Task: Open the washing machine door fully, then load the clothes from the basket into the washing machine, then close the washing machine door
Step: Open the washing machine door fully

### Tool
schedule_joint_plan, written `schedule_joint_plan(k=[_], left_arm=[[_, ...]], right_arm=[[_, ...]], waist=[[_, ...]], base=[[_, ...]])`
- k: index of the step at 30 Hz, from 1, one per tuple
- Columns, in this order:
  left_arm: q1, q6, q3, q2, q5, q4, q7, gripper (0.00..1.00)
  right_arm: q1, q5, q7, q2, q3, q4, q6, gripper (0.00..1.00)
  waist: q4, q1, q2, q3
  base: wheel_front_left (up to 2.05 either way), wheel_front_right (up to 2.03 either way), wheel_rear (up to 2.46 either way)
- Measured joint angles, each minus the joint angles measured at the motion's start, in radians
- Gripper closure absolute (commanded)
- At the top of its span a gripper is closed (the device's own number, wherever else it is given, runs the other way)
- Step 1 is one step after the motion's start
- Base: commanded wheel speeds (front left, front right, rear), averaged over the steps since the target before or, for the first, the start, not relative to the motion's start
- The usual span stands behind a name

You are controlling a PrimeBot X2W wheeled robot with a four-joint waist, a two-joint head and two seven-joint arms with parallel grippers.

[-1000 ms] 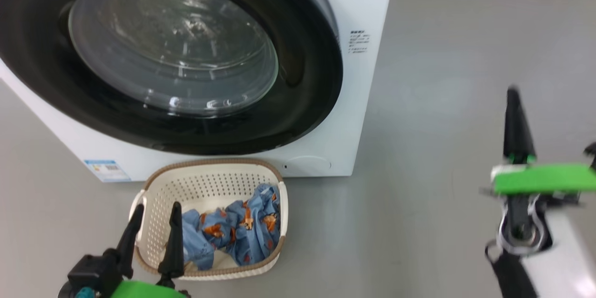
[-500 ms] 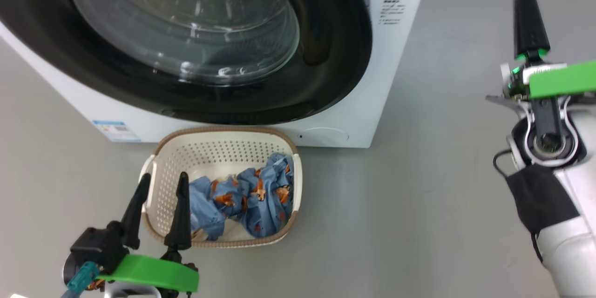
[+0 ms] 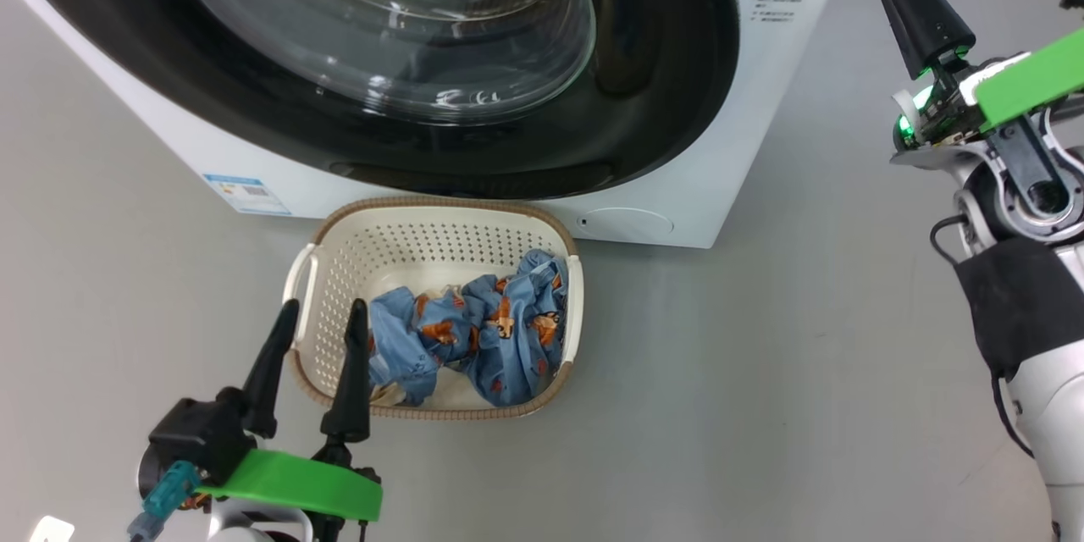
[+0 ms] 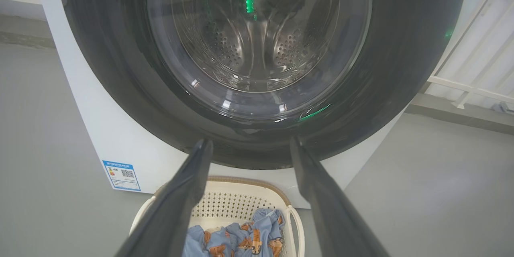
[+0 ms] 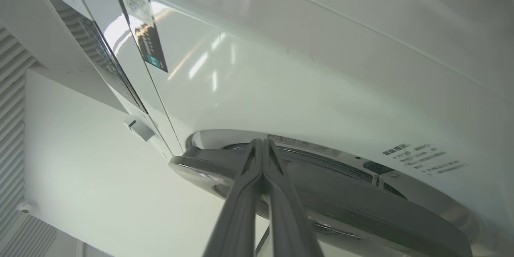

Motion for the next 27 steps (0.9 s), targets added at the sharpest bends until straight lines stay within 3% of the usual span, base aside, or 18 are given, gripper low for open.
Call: schedule_joint_plan(k=[10, 27], left_arm=[[-0.029, 0.0, -0.032, -0.002, -0.01, -0.011, 0.0, 0.0], [-0.086, 0.0, -0.064, -0.004, -0.059, -0.025, 0.0, 0.0]], right_arm=[[-0.079, 0.004, 0.194, -0.004, 0.002, 0.091, 0.0, 1.0], [-0.205, -0.05, 0.267, -0.024, 0.016, 0.164, 0.0, 1.0]], waist=[[0.033, 0.0, 0.0, 0.047], [0.096, 0.0001, 0.0, 0.133]], base=[[0.0, 0.0, 0.0], [0.0, 0.0, 0.0]])
